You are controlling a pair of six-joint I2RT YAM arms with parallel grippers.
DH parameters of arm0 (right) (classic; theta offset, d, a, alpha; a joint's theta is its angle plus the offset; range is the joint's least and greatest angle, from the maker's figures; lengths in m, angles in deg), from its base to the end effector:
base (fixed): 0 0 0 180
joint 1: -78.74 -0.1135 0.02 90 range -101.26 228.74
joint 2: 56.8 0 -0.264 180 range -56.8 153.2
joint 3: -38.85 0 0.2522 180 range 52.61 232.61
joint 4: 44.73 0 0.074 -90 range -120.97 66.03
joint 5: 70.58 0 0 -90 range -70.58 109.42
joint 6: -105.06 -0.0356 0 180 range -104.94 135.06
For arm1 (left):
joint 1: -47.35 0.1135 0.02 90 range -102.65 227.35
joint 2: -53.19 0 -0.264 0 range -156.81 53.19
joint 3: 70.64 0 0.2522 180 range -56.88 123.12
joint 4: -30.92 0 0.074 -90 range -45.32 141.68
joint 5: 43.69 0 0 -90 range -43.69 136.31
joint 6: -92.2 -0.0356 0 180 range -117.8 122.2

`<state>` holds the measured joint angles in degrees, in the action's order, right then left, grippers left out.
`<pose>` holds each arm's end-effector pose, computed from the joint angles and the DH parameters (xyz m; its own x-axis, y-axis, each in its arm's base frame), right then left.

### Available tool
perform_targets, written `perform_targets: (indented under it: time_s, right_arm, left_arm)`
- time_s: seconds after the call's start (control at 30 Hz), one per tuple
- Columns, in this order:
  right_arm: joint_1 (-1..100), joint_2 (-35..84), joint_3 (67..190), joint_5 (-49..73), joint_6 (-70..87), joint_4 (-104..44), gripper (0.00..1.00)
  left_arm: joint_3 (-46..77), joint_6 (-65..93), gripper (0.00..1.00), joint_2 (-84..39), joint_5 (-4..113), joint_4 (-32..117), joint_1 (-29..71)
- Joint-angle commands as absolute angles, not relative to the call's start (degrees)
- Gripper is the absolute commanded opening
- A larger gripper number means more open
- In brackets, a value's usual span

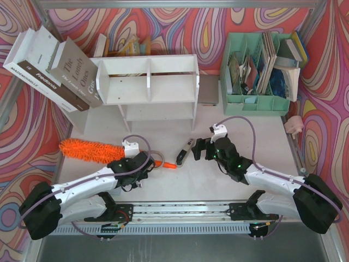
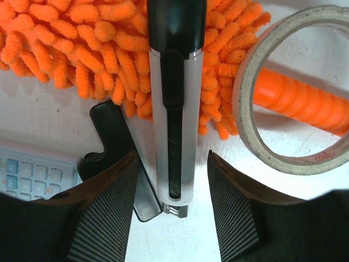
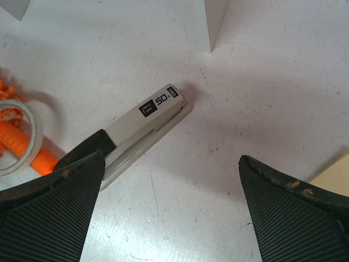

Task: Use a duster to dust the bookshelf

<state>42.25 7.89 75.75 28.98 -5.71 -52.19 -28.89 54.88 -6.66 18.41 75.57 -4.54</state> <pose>0.1905 0.1335 0.1967 -0.4247 0.1208 -0.8972 -0.3322 0.9011 0.2786 0.1214 -0.1277 0.1697 -0.7805 -0.1437 -0.6084 -0.0949 0.9892 -0.1119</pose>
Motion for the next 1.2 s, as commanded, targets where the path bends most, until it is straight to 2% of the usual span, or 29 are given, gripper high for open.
perform_targets:
  time_s: [0.0,0.33,0.87,1.17]
  right_arm:
    - [41.9,8.6,76.2,29.4,-5.2,-54.2,0.97]
    - [41.8,9.1,76.3,29.7,-5.2,-54.1,0.97]
    - [41.8,9.3,76.5,30.0,-5.3,-53.8,0.97]
    - [41.8,9.1,76.6,30.5,-5.4,-53.7,0.97]
  left_arm:
    - [-30.3,53.4,0.53,-7.1,17.6,73.6,-2.9]
    - [-30.9,51.6,0.49,-8.8,19.7,71.1,-0.1]
    - [-31.0,52.0,0.31,-9.4,20.1,70.6,0.1]
    - [-28.7,53.7,0.27,-5.3,18.1,75.7,0.1]
